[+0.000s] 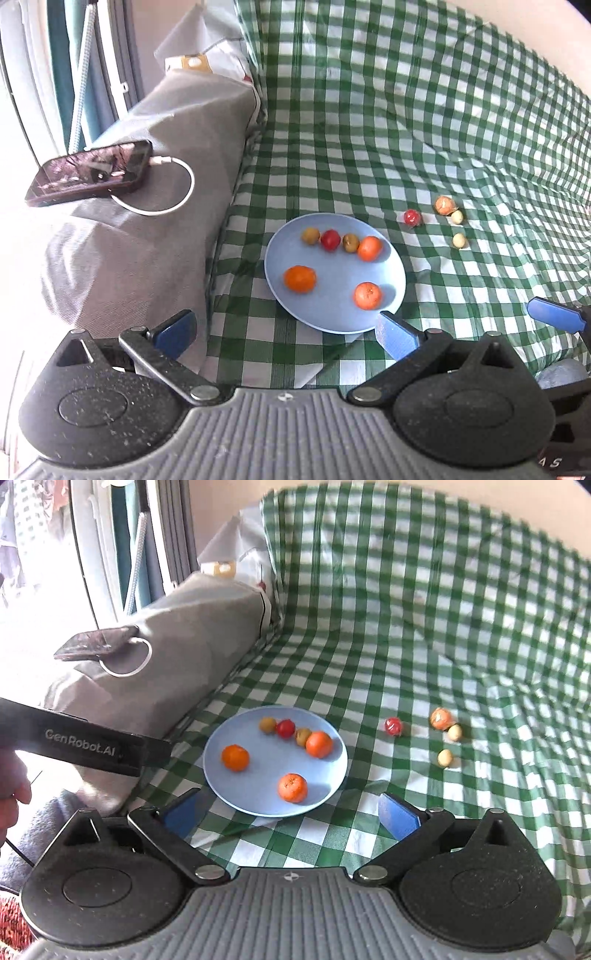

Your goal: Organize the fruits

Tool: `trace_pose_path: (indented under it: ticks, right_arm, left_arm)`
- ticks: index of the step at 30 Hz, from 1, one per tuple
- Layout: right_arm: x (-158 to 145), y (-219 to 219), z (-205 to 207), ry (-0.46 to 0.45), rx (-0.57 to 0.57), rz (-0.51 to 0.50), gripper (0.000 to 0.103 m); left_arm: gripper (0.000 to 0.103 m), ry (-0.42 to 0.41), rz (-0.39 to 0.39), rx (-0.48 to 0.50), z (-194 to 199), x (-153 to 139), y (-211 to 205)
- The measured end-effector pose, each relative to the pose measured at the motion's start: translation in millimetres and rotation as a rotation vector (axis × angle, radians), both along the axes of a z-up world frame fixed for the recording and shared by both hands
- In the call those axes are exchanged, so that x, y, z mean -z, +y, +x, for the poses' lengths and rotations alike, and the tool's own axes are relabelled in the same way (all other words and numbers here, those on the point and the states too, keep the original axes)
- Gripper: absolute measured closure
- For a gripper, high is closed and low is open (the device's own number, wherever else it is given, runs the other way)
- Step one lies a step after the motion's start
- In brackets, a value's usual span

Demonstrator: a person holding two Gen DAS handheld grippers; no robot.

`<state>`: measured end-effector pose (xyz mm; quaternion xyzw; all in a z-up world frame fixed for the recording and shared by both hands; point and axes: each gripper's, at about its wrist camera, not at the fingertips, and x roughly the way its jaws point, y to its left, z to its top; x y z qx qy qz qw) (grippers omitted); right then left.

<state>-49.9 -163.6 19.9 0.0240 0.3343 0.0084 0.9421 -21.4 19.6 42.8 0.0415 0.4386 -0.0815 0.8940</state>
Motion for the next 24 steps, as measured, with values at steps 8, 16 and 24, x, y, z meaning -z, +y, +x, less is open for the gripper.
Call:
trace_pose_path:
  ticks: [8,16,24]
  right_arm:
    - [-11,7,-36,-0.058,0.013,0.009,0.001]
    - [-18,8,-51,-0.098,0.024,0.006,0.001]
    - [-18,8,-53,-0.100,0.025,0.011,0.001]
  left_arm:
    - [0.000,-0.054,-0.007,0.020,-25,-21,-3]
    - [0.000,-0.086,-0.004,0.028,-36,-31,-6]
    - [0.000,-0.090,-0.002,0.025,-35,-31,-5]
